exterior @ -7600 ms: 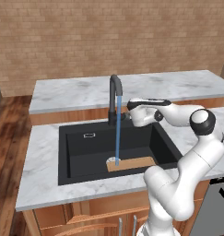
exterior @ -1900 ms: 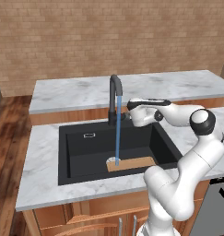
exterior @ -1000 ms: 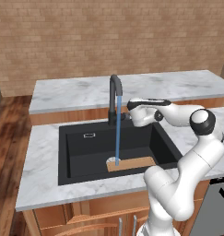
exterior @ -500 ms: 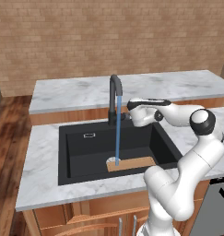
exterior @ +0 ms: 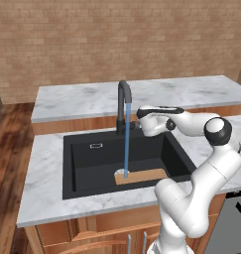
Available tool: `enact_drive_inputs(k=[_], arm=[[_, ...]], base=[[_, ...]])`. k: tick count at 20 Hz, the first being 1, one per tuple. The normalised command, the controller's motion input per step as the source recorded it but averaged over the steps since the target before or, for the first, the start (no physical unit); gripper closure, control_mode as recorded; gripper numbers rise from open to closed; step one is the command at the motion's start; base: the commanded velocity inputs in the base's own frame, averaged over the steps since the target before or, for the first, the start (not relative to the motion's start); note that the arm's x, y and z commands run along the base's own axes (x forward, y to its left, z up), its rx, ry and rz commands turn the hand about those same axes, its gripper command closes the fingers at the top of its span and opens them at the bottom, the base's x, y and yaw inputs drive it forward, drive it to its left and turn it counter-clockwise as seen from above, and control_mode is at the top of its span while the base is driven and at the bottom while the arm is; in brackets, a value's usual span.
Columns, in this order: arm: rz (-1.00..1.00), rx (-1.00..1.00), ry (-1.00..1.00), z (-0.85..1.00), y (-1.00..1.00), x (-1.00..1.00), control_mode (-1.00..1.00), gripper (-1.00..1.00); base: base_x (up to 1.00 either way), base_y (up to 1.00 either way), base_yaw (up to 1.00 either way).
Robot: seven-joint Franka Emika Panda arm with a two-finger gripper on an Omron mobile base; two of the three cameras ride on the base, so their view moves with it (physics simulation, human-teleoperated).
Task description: Turn on the sink faucet with hot water and rinse the cutting board for ten seconds, then turn off the faucet. Push the cutting board to reach the water if necessary.
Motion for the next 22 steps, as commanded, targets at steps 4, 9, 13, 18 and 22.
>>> enact_drive_inputs(k=[4, 9, 13, 18, 22], arm=[[0.0, 0.0, 0.0, 0.0, 0.0, 0.0, -1.0, -1.0], [0.0, 0.0, 0.0, 0.0, 0.0, 0.0, -1.0, -1.0], [0.0, 0.0, 0.0, 0.0, 0.0, 0.0, -1.0, -1.0], [0.0, 0.0, 0.0, 0.0, 0.0, 0.0, -1.0, -1.0], [0.0, 0.0, 0.0, 0.0, 0.0, 0.0, -1.0, -1.0]], base=[[0.0, 0.0, 0.0], [0.0, 0.0, 0.0], [0.0, 0.0, 0.0], [0.0, 0.0, 0.0], [0.0, 0.0, 0.0]])
